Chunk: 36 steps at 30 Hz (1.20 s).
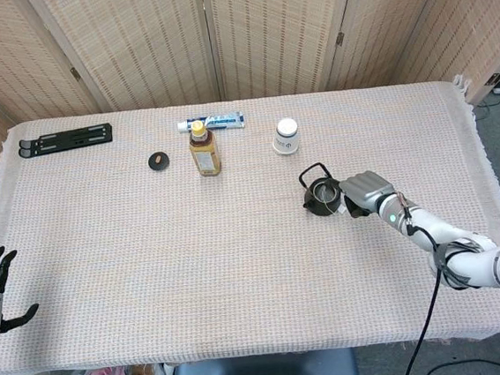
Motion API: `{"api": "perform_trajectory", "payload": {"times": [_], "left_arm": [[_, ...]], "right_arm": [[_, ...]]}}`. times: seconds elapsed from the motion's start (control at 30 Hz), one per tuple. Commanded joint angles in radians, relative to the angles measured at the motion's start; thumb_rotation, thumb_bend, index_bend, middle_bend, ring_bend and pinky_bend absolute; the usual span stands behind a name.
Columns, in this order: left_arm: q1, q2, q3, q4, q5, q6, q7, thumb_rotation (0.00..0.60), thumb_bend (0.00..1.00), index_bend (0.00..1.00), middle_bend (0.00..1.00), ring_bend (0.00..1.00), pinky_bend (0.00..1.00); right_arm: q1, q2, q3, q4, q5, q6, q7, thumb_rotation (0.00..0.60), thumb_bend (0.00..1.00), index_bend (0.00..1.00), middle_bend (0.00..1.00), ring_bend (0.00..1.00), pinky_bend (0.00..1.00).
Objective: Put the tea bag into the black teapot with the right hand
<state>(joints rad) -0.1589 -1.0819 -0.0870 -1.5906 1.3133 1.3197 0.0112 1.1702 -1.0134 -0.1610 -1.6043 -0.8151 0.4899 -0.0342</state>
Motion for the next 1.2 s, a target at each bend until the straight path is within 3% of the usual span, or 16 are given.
{"api": "perform_trajectory", "payload": {"times": [0.03,0.1,0.2,0.3,0.43,0.6,0.9,1.2], "left_arm": [[-0.003,-0.005,0.002,-0.005,0.005,0.001,0.008,0.6,0.26,0.0,0.0,0.03,0.26],[-0.003,-0.007,0.003,-0.008,0.009,0.003,0.01,0.6,0.26,0.0,0.0,0.03,0.26],[-0.004,-0.009,0.005,-0.009,0.013,0.002,0.013,0.6,0.26,0.0,0.0,0.03,0.26],[-0.002,-0.009,0.008,-0.012,0.019,0.009,0.014,0.6,0.26,0.0,0.0,0.03,0.26],[0.006,-0.004,0.011,-0.021,0.041,0.03,0.003,0.6,0.26,0.0,0.0,0.03,0.26],[0.017,0.002,0.018,-0.025,0.066,0.057,-0.009,0.6,0.26,0.0,0.0,0.03,0.26],[0.022,-0.005,0.018,-0.025,0.064,0.067,0.008,0.6,0.26,0.0,0.0,0.03,0.26],[0.02,-0.016,0.015,-0.028,0.048,0.063,0.044,0.6,0.26,0.0,0.0,0.03,0.26]], "right_arm": [[-0.108,0.092,0.022,-0.131,-0.095,0.193,-0.019,0.6,0.6,0.03,0.56,0.47,0.64],[-0.185,0.092,0.02,-0.163,-0.147,0.34,-0.052,0.6,0.4,0.0,0.3,0.27,0.36],[-0.296,0.052,0.011,-0.168,-0.215,0.554,-0.135,0.6,0.29,0.0,0.09,0.07,0.11],[-0.407,0.0,-0.013,-0.166,-0.278,0.73,-0.24,0.6,0.27,0.0,0.0,0.0,0.0],[-0.521,-0.056,-0.032,-0.15,-0.336,0.85,-0.301,0.6,0.27,0.0,0.0,0.0,0.0],[-0.649,-0.132,-0.029,-0.063,-0.392,0.947,-0.253,0.6,0.28,0.0,0.0,0.0,0.0],[-0.796,-0.178,-0.003,0.026,-0.413,1.023,-0.233,0.6,0.17,0.0,0.0,0.0,0.0],[-0.859,-0.163,0.039,0.043,-0.454,1.024,-0.203,0.6,0.17,0.0,0.0,0.0,0.0]]}}
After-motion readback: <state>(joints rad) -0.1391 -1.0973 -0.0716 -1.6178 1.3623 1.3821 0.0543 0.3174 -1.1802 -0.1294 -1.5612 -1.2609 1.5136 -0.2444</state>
